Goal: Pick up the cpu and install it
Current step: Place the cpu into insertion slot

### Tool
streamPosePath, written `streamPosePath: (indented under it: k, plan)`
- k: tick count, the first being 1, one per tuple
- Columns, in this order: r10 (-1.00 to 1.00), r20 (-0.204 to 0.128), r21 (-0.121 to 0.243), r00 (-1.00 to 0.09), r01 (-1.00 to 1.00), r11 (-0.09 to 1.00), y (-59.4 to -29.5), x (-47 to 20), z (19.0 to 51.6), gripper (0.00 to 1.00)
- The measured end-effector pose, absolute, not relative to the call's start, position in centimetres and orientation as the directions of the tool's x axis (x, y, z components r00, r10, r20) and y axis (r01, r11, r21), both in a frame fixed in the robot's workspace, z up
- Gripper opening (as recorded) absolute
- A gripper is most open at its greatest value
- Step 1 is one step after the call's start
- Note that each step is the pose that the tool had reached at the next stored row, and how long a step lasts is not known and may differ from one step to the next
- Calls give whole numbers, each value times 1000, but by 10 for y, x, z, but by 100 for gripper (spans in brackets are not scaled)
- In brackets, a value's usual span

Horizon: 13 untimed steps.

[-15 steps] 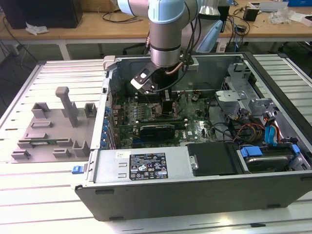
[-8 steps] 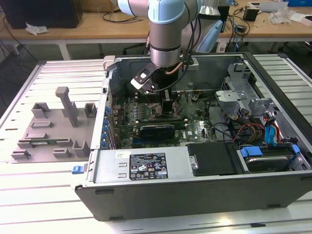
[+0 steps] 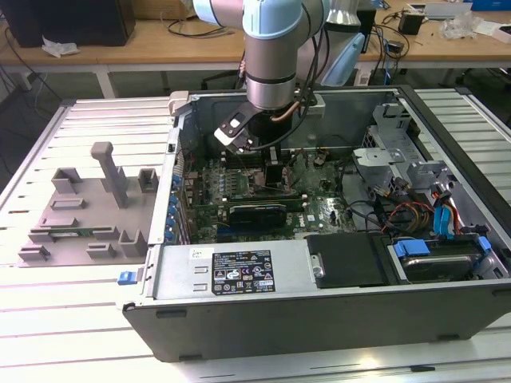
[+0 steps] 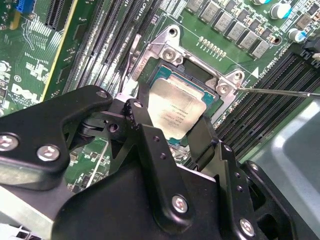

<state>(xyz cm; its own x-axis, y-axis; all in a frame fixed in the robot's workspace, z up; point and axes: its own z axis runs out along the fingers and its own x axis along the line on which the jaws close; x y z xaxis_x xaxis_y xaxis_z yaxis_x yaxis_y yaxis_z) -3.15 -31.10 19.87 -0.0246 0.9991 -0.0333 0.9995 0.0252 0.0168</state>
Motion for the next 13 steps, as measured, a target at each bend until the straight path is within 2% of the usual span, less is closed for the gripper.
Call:
streamPosePath:
  k: [13]
  plan:
    - [999,-33,17,-16,1000,16,-311,-31,197,55]
